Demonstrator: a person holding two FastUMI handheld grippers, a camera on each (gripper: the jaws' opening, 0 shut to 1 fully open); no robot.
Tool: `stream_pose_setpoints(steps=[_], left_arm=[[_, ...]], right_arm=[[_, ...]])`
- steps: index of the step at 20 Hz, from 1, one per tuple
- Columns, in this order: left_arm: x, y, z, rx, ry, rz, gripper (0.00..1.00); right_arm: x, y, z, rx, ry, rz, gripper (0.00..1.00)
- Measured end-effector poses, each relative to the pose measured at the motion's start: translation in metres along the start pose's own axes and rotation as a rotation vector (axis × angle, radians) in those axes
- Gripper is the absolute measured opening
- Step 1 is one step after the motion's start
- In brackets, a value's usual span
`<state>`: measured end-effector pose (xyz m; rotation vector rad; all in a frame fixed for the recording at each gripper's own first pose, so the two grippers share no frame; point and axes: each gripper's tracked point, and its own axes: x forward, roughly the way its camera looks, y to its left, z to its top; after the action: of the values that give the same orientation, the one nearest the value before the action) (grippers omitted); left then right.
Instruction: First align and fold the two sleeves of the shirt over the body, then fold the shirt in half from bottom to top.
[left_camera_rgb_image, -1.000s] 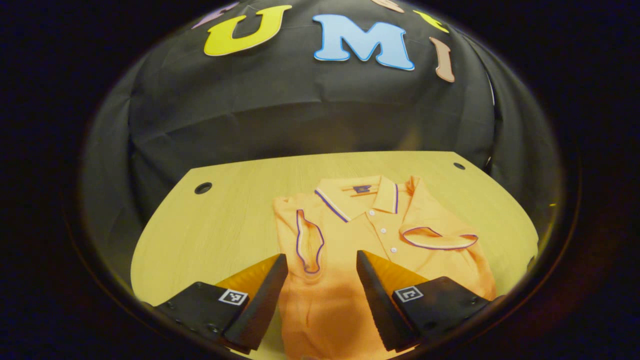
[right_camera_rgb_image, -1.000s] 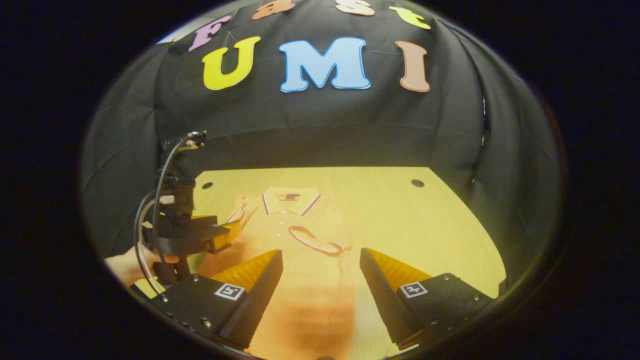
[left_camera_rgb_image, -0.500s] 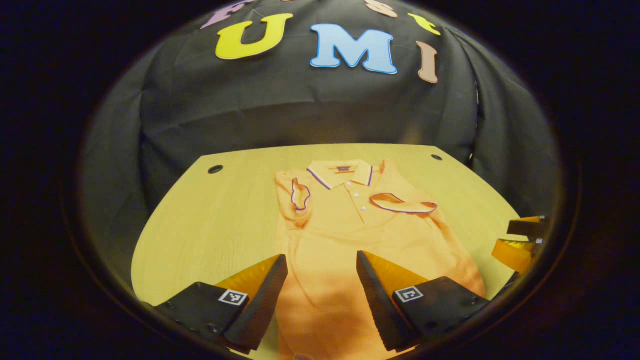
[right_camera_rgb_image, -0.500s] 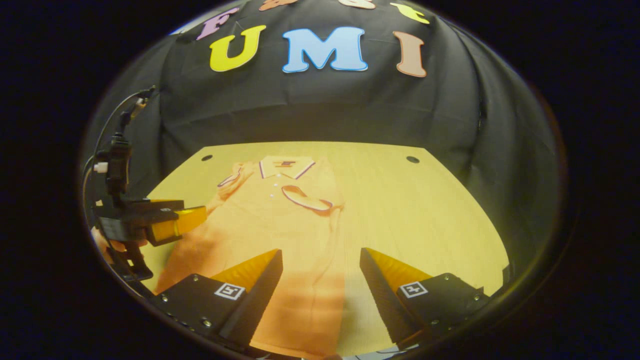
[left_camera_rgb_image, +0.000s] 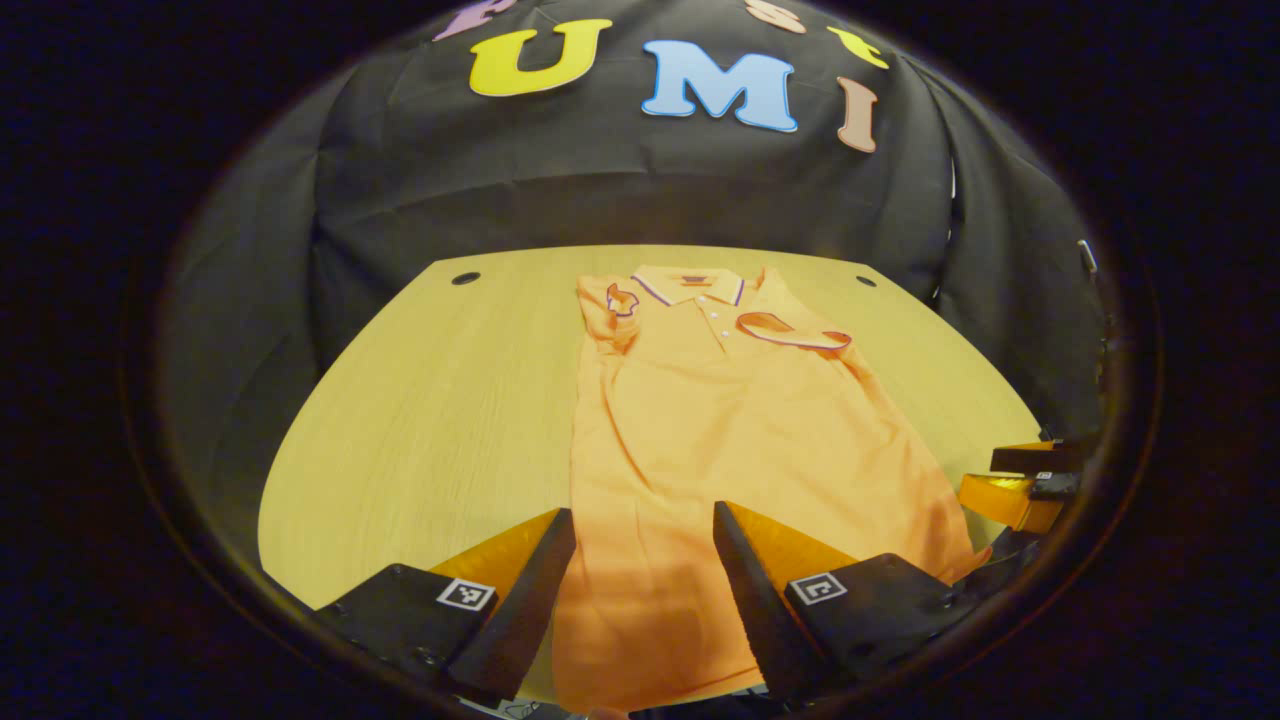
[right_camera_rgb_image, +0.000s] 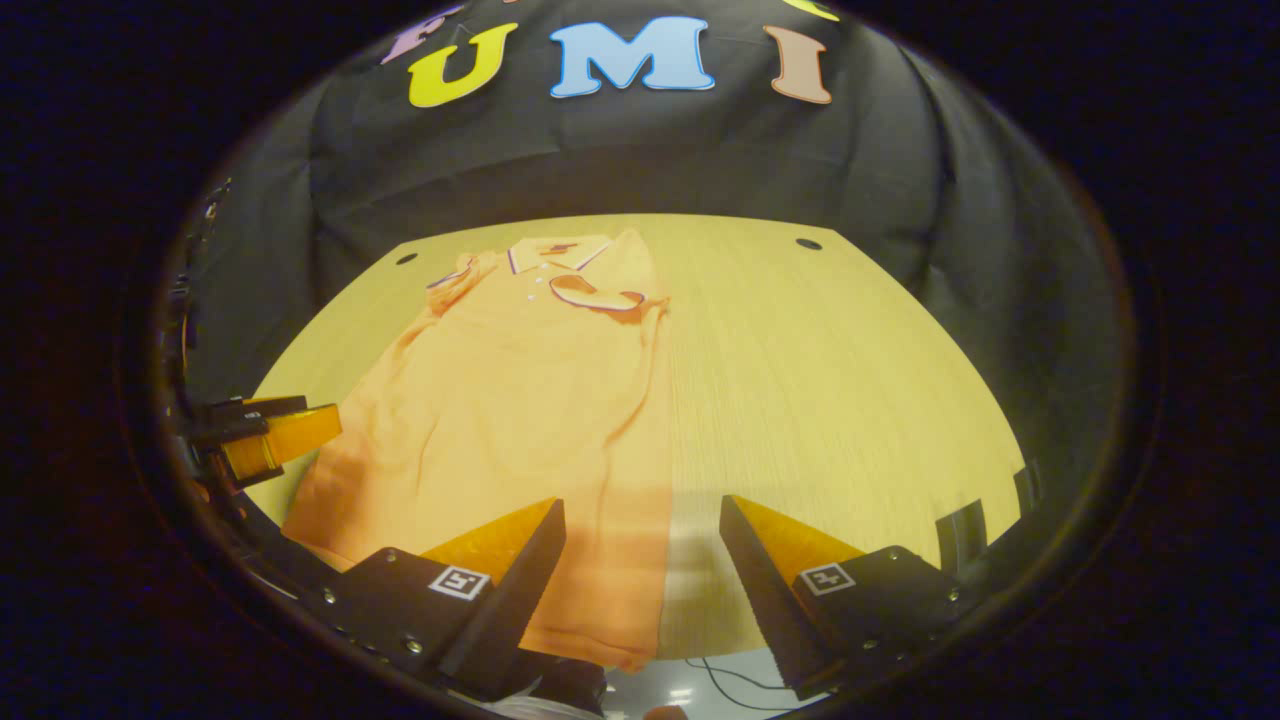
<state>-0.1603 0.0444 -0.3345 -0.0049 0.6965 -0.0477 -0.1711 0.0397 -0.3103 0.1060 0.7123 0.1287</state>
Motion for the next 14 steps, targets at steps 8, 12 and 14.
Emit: stream_pose_setpoints(steps=[8,12,14], left_arm=[[-0.037,0.000,-0.048,-0.021,0.020,-0.020,0.93],[-0.050,0.004,-0.073,-0.005,0.038,-0.023,0.92],[-0.051,0.005,-0.082,0.003,0.046,-0.017,0.92]], right_arm=[[-0.003,0.009,-0.048,-0.020,0.091,0.034,0.97],[-0.005,0.012,-0.062,-0.037,0.109,0.038,0.97],[-0.007,0.014,-0.067,-0.038,0.114,0.039,0.97]])
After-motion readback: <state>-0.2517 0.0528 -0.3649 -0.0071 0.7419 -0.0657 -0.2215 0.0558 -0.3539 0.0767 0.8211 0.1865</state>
